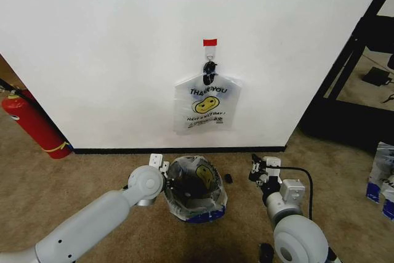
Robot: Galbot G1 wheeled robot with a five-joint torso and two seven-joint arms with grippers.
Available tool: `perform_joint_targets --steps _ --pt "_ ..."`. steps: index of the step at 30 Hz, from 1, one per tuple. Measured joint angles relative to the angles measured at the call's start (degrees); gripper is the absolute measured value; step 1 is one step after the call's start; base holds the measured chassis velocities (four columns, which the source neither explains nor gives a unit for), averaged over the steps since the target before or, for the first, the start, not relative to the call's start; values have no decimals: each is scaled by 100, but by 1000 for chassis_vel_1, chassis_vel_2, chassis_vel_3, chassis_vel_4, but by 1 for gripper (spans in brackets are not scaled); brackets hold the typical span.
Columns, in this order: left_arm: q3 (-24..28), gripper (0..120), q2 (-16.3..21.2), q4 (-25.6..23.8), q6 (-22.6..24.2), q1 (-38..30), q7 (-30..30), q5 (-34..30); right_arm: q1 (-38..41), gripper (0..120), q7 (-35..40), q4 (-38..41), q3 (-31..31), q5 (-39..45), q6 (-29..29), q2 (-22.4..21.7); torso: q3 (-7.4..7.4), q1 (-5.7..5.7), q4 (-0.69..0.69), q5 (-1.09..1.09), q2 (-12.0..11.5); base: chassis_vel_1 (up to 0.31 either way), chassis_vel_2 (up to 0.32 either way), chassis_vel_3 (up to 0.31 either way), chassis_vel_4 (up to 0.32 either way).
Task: Pick up the garbage bag from the wall and place it over the trash bin.
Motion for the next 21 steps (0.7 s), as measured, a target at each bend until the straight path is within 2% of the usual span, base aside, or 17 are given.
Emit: perform_joint_targets --steps 1,8,9,13,15,16,17,20,21 --pt "0 21 0 0 0 0 0 0 0 0 0 0 0 0 0 0 0 0 0 0 0 0 0 0 0" --pt "-440 51 446 -679 1 40 289 267 -10 0 0 16 31 0 -4 19 0 0 3 3 0 0 0 0 0" --pt "-440 51 446 -679 1 40 289 267 -10 0 0 16 31 0 -4 19 0 0 3 3 0 0 0 0 0" --pt "-989 66 574 -1201 -4 302 633 635 -41 0 -85 2 69 -25 146 81 -1 0 3 3 0 0 0 0 0" --pt "-1316 75 596 -1580 -425 680 1321 1520 -161 0 -401 -69 163 -228 506 147 -1 0 2 4 0 0 0 0 0" --pt "-1447 80 593 -1680 -816 927 1725 2164 -224 0 -545 -105 217 -344 682 173 -2 -1 1 4 0 0 0 0 0" --pt "-1447 80 593 -1680 -816 927 1725 2164 -224 0 -545 -105 217 -344 682 173 -2 -1 1 4 0 0 0 0 0" --pt "-1961 90 468 -1806 -2212 1733 2716 3696 -464 0 -1092 -255 403 -821 1314 307 -2 0 1 2 0 0 0 0 0" --pt "-2410 97 282 -1888 -2876 2392 3046 4519 -650 0 -1421 -344 543 -1191 1803 437 -2 0 0 3 1 0 0 0 0"
